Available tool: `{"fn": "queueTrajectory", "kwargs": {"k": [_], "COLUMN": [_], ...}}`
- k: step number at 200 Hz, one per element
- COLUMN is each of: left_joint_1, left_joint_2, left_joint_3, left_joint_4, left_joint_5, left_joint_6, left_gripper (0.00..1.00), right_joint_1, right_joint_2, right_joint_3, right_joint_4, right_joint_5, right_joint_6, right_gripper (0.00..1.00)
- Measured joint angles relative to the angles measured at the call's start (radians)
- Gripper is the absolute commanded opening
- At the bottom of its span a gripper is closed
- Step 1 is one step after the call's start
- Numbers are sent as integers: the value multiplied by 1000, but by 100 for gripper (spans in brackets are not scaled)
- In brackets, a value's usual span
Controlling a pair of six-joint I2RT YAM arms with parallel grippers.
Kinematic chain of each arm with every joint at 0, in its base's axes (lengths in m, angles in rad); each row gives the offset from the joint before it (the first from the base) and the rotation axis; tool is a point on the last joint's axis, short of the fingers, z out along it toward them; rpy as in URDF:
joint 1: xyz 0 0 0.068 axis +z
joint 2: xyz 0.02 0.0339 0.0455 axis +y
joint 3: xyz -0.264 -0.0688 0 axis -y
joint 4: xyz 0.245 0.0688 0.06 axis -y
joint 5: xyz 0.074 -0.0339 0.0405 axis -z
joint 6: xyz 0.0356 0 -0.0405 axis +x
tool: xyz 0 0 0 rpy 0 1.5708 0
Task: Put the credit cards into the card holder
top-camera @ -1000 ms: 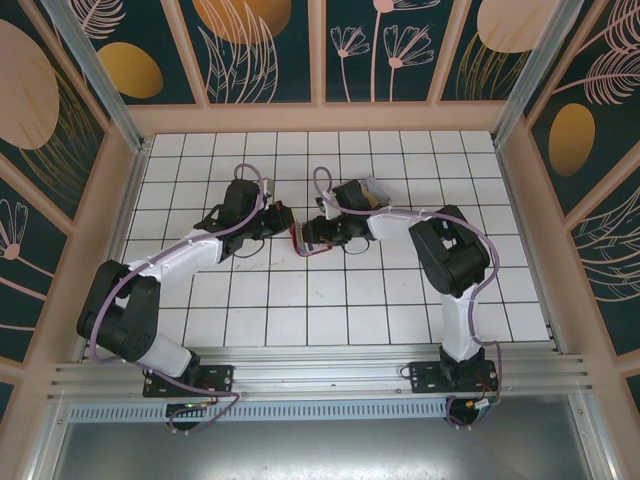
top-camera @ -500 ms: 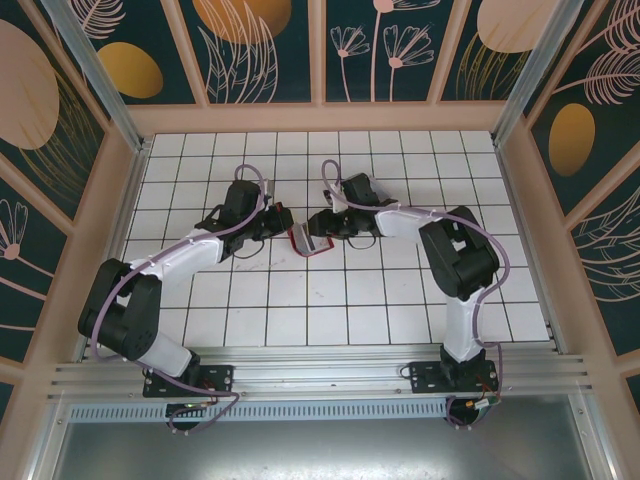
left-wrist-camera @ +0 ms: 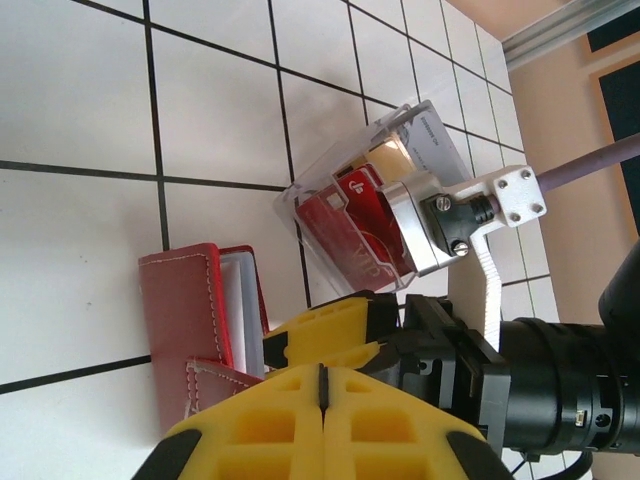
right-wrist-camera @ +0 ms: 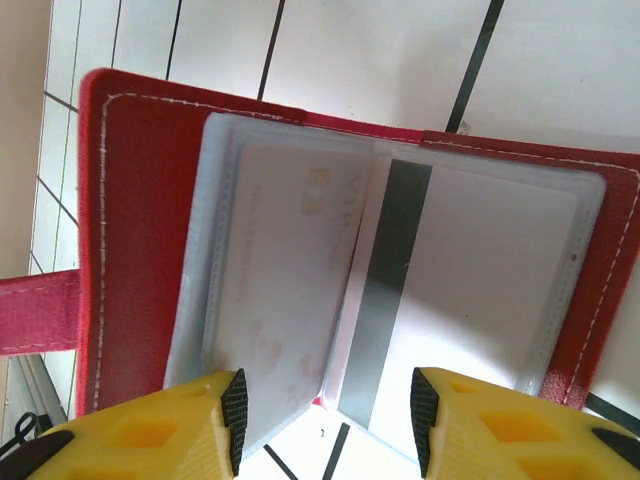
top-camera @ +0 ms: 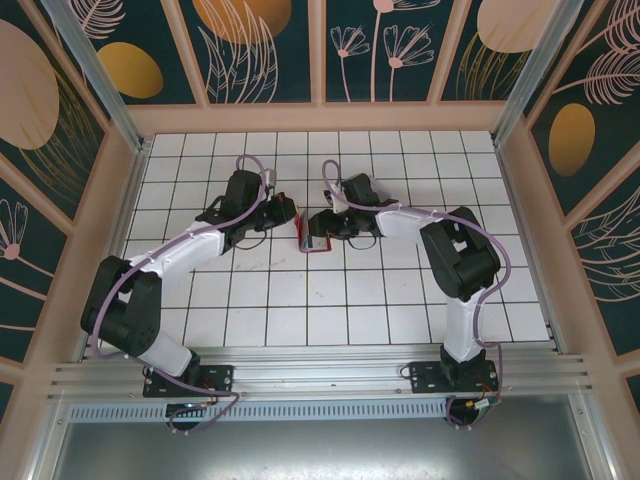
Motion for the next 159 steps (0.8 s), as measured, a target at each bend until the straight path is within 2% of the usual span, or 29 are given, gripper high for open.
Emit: {"fn": "queueTrajectory", "kwargs": {"k": [159], "left_joint_1": [0], "left_joint_2": [8], "left_joint_3": [-2], "left_joint_4": [0], "left_joint_5": [-1], "left_joint_6": [0], "left_gripper": [0], "right_joint_1": [2], "right_joint_2": [-25], "right_joint_3": [47], "right_joint_4": [-150], "right_joint_5": [187], "right_joint_6": [-89], "right_gripper": [53]}}
